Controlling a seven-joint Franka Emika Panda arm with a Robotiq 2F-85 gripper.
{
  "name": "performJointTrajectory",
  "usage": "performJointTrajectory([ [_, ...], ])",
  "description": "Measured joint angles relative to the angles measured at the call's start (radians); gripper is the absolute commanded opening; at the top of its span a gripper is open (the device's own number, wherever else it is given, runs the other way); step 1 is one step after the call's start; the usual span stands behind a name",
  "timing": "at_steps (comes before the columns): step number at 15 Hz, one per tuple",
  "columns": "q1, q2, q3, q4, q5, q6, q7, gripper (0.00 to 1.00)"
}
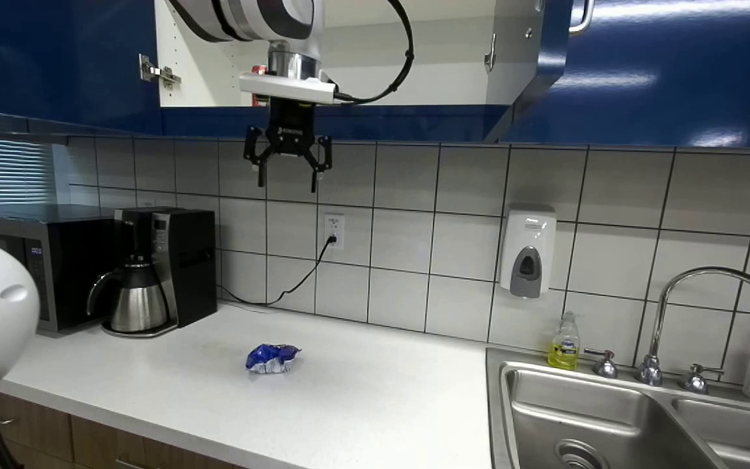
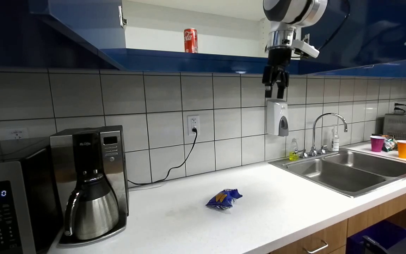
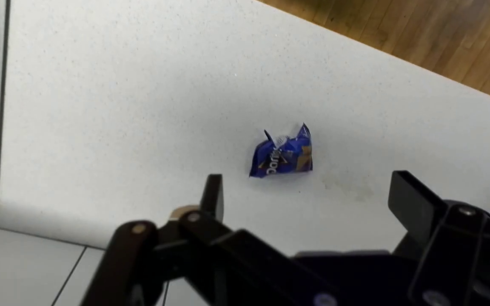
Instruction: Pick up the bottle from the cabinet and put it on the table
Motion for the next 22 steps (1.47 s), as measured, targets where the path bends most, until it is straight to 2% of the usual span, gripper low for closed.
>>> performJointTrajectory([
  [8,0.036,-0.004,0.032,0.177,0.078,-0.002,0.0,1.0],
  [22,0.07,0.04,0.103,0.418,0.081,-0.02,0.009,1.0],
])
